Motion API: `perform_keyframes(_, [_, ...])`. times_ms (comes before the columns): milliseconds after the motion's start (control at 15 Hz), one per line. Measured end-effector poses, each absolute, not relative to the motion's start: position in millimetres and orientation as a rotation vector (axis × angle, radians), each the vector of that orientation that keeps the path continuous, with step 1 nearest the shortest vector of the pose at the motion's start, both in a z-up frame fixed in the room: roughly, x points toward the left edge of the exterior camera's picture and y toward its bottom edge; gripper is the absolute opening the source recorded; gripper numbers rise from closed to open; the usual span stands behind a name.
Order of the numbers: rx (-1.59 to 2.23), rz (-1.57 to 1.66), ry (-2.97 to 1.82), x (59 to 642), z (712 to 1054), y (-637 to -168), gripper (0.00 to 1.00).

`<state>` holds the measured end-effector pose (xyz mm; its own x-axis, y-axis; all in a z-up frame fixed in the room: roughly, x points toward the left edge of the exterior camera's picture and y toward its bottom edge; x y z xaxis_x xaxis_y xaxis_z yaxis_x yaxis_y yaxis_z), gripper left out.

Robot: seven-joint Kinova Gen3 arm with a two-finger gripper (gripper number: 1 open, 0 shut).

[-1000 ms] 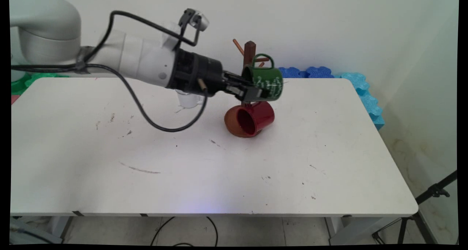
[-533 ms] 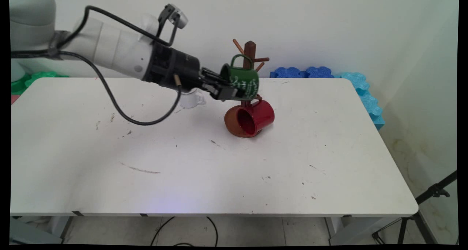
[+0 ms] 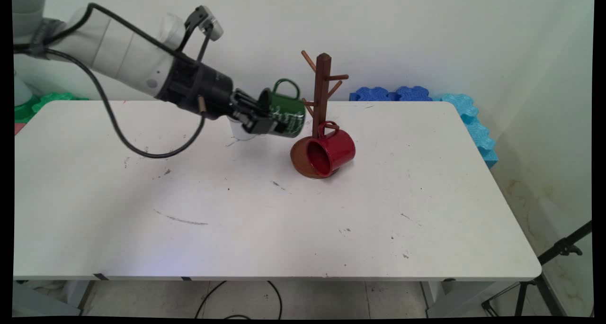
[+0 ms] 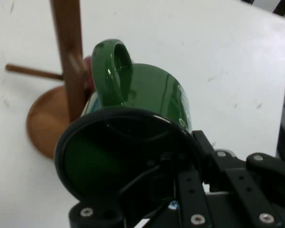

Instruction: Place the picked object on the table

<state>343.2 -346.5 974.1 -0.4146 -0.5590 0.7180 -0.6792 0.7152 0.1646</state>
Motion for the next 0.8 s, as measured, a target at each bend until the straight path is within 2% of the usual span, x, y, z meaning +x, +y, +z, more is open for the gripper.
perform_keyframes(800, [0.948, 0.282, -2.426, 396, 954, -355, 0.00])
